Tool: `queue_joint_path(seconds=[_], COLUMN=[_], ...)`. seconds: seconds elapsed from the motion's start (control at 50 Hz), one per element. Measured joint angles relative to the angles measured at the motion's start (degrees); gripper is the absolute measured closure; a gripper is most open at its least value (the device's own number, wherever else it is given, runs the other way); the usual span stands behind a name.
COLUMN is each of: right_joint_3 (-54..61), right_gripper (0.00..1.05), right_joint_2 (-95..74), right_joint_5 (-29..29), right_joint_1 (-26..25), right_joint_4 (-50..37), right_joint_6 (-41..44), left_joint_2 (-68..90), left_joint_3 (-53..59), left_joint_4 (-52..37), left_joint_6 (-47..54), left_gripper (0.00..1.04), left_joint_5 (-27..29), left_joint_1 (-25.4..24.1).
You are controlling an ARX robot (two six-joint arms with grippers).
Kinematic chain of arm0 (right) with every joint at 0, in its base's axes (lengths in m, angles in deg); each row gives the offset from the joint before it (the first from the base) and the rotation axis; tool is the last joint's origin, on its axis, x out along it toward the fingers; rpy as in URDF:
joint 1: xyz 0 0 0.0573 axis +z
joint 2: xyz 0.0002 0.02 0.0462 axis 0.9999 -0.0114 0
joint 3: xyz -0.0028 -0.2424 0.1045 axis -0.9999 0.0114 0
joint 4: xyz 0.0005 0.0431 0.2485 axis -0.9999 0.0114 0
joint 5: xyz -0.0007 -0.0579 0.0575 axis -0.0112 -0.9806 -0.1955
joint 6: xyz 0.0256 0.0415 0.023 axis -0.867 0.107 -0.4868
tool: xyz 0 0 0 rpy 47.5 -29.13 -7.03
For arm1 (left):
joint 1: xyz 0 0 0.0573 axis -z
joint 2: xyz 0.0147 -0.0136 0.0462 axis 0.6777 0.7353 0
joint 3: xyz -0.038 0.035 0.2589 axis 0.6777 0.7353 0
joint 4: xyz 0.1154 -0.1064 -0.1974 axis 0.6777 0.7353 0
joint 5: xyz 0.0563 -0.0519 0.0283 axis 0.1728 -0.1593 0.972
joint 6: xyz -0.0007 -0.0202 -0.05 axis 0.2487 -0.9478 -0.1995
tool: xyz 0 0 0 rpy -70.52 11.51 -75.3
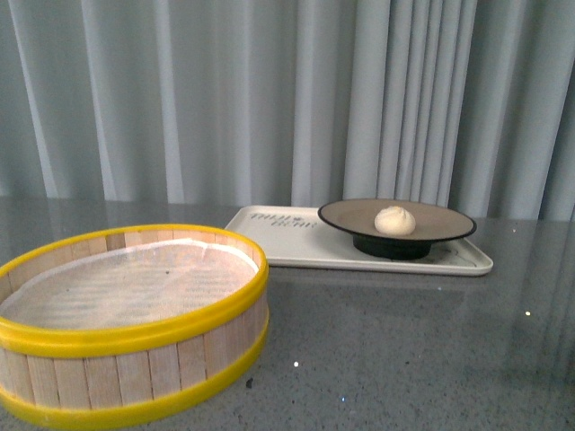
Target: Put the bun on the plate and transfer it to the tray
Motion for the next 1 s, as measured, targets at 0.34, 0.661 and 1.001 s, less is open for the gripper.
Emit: queue_joint_path(seconds=[0.34,0.661,1.001], right_joint_3=[12.9,20.92,25.94], right_gripper=[1.03,1.03,1.03], right_joint_2=[11.02,24.15,34.53], right_joint_5=[0.04,0.02,0.04], right_joint_1=[-0.83,-0.85,-0.85], right_joint_4=[-1.68,3.56,9.07], right_joint_6=[-0.28,-0.37,-0.42], left_joint_2=[0.0,0.0,0.0], left_joint_3=[0.0,0.0,0.0], left_joint_4=[0.0,0.0,0.0], left_joint_6=[0.02,0.02,0.02], left_gripper=[0.07,0.07,0.07], left_joint_5=[0.0,-0.02,-0.02], left_joint_1=[0.0,0.0,0.0])
